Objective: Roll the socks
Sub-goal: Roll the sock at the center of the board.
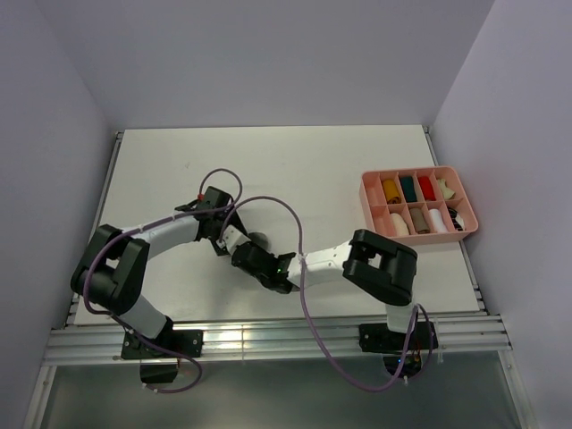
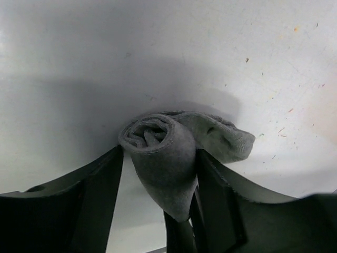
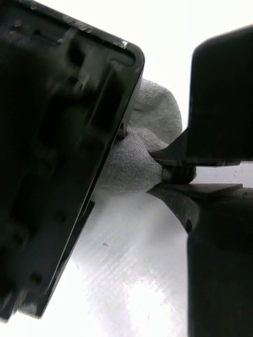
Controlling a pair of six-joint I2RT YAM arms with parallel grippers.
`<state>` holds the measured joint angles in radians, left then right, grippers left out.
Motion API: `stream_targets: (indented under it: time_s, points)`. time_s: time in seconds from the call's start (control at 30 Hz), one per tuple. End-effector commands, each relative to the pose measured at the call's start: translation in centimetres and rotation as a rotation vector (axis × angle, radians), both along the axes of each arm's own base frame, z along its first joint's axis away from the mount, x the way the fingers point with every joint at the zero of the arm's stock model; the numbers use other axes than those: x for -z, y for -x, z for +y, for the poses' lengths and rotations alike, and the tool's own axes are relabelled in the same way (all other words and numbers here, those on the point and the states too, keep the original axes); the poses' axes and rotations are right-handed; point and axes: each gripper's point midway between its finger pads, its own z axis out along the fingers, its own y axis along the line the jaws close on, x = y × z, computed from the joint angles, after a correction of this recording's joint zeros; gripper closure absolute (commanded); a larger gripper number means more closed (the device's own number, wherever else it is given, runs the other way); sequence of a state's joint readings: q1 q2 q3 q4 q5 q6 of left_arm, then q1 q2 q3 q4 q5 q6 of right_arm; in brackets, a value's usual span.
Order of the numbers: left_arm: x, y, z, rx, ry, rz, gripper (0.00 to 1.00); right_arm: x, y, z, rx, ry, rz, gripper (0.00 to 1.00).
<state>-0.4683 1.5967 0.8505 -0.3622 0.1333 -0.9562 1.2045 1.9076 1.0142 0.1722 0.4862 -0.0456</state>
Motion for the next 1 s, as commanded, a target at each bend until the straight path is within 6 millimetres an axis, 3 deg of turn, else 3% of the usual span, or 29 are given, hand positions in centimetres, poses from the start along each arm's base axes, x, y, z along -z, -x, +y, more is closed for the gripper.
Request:
stream_targets:
  time_s: [0.0,0.1,0.17,0.2,0.23,0.3,0.4,0.53,0.63,0.97]
  points:
    - [-0.5,1.9,0.5,0.004,-0.01,0.02,0.36,2.1,2.7,0.1,-0.066,-0.124,0.208,1.0]
    - [-2.4,1.0,0.5,-0.036,0.025,-0.046,0.33,1.9,4.3,0.1,-0.123,-0.226,0.354,1.0]
    - [-3.0,0.6,1.0,-0.079,0.038,-0.069,0.32,1.6,3.9,-0.1,-0.134,-0.301,0.424,1.0]
    - [-4.0,0.2,1.1,-0.102,0.06,-0.1,0.32,1.9,5.0,-0.2,-0.166,-0.336,0.511,1.0]
    - [-4.3,0.1,1.4,-0.118,0.068,-0.11,0.32,2.0,4.4,-0.7,-0.156,-0.365,0.547,1.0]
    - [-5.2,-0.2,1.7,-0.143,0.085,-0.148,0.32,1.9,5.2,-0.4,-0.193,-0.41,0.649,1.0]
    - [-5.8,-0.1,2.2,-0.172,0.098,-0.18,0.33,2.3,4.8,-0.7,-0.186,-0.462,0.742,1.0]
    - [-5.3,0.6,2.3,-0.175,0.128,-0.189,0.34,2.8,5.9,-0.8,-0.231,-0.534,0.938,1.0]
    - [-4.4,1.2,2.3,-0.18,0.143,-0.179,0.35,3.3,5.5,-1.3,-0.207,-0.582,1.04,1.0]
    - [-0.4,2.8,2.6,-0.184,0.112,-0.085,0.39,4.7,4.5,-2.0,-0.12,-0.561,1.158,1.0]
